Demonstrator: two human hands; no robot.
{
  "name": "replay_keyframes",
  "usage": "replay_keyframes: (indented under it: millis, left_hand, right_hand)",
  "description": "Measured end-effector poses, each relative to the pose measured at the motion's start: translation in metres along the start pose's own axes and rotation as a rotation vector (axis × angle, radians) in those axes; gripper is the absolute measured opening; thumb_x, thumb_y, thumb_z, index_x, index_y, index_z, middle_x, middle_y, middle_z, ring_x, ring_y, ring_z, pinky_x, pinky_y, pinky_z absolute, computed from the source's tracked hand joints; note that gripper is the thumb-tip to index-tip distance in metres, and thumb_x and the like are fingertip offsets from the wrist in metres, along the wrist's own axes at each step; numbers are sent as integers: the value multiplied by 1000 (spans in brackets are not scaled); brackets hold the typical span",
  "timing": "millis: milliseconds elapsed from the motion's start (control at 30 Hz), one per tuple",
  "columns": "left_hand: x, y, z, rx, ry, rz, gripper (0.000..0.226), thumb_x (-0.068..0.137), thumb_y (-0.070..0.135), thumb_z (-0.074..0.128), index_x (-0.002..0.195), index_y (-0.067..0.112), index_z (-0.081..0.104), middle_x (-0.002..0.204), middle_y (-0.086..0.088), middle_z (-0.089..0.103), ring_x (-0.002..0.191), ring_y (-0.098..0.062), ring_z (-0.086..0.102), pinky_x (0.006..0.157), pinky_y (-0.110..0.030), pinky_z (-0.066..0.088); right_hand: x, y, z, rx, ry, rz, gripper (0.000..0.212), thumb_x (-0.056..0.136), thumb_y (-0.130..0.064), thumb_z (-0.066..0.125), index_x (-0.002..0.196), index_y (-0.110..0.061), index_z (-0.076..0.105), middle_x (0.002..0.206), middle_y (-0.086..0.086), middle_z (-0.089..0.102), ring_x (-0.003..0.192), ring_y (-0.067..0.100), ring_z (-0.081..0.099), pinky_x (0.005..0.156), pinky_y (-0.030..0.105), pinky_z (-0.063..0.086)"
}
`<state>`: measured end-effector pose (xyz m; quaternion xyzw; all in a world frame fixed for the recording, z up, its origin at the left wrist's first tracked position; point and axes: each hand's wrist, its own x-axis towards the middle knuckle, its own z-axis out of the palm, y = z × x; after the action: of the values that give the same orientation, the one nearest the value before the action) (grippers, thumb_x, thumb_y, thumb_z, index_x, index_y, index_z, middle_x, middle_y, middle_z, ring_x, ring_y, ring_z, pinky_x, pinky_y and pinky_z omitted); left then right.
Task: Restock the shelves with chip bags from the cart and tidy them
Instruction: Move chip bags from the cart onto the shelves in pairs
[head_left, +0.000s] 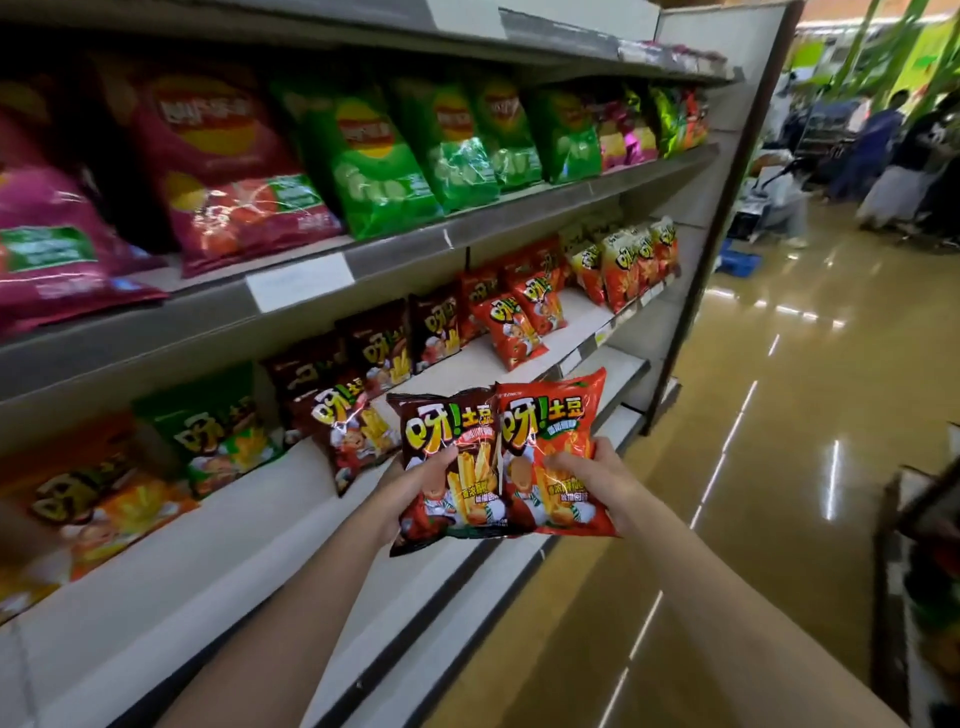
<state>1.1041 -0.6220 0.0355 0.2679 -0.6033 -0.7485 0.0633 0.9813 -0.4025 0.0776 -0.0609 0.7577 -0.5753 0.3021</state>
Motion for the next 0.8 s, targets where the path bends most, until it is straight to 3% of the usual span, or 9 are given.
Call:
replay_keyframes:
  millis: [133,300,433,667,800]
  left_hand:
    - [38,1,30,4,44,-21,83,58,54,85,129,22,54,113,-2,71,95,-21,71,80,-35,58]
    - [78,13,70,-46,230,-51,86,59,51,87,128,13,51,111,-8,71,91,-25,72,78,-40,59]
    - [120,23,102,-40,312,-52,113,42,63,90,134,14,46,117,-10,68,94,-29,71,83,-50,57]
    - [134,41,135,-29,386,-14,56,77,40,77,126,18,58,111,-4,72,97,-22,70,85,-38,56]
    - [133,38,121,-34,459,-72,53,78,42,76,123,24,57,117,0,69,97,-18,68,82,-33,55]
  right_hand:
    - [51,-2,-32,-30,-55,6,63,79,-26,76,126,-17,35,115,10,60,94,28,67,80,43,57]
    - [108,-24,-72,-39,-154,-29,65,79,-26,76,128,-16,34,114,9,60,92,25,66,70,36,56]
    - [151,-44,-113,-74,-195,-49,63,80,-28,75,126,-17,33,115,8,59,90,21,65,62,30,52]
    - [210,-59,-127,-84,-351,-67,61,81,-22,74,126,-18,33,102,0,59,87,15,63,59,26,49]
    - [237,-63,-102,-141,-422,-76,65,79,-22,76,130,-14,36,110,3,60,86,13,62,59,25,47]
